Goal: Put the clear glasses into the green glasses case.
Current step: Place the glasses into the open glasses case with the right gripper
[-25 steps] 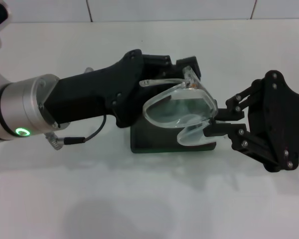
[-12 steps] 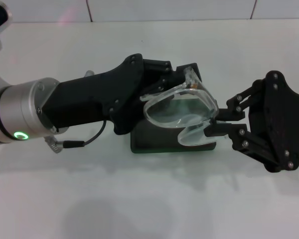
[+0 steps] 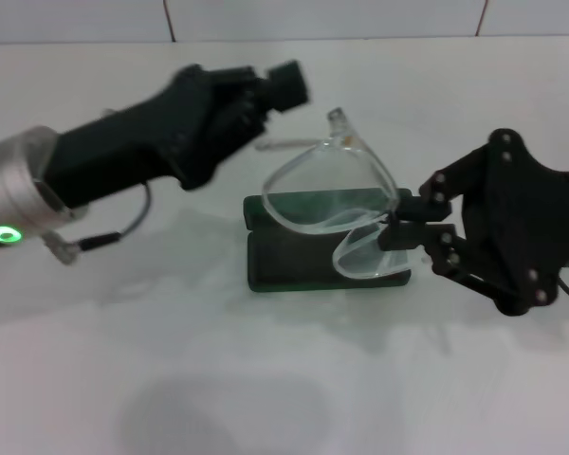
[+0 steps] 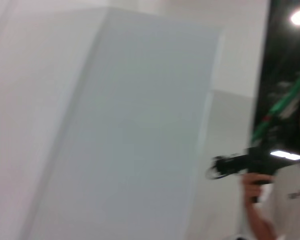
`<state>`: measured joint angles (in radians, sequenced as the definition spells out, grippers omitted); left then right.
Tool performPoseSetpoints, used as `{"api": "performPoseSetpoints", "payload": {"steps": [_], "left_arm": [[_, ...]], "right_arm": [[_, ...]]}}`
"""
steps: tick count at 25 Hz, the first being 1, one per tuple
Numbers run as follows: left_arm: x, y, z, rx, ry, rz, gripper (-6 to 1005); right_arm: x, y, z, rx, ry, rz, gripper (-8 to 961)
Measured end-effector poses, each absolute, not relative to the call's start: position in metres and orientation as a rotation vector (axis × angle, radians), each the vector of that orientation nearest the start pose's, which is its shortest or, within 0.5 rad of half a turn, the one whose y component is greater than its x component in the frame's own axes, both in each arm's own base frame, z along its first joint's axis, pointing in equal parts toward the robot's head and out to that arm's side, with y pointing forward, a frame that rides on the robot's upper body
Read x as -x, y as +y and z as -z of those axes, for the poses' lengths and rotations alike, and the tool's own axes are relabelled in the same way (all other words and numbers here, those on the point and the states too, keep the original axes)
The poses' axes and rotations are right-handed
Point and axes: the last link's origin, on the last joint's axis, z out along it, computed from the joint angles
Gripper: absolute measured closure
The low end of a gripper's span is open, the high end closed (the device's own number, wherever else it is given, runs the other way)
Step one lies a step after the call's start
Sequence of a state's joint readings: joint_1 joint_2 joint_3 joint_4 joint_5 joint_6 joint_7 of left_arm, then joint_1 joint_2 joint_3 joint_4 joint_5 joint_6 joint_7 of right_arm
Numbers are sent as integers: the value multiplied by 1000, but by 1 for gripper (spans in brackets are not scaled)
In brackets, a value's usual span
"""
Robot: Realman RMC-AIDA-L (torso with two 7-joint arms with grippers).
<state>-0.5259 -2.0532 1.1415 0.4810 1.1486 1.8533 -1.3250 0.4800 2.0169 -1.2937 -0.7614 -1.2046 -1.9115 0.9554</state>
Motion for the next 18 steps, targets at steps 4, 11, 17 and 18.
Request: {"api": "performPoseSetpoints", "payload": {"steps": [4, 11, 17, 18], "left_arm": [[204, 312, -37, 2549, -438, 1594, 943], [240, 315, -86, 2477, -433, 1440, 943], [255, 303, -103, 2450, -427, 1373, 944], [257, 301, -106, 2432, -434, 1374, 944]], "right_arm": [[-153, 291, -15, 2897, -377, -1299, 895], [-127, 307, -9, 3236, -183, -574, 894], [-97, 329, -8, 3279, 41, -76, 894], [-92, 333, -7, 3276, 64, 9, 894]]}}
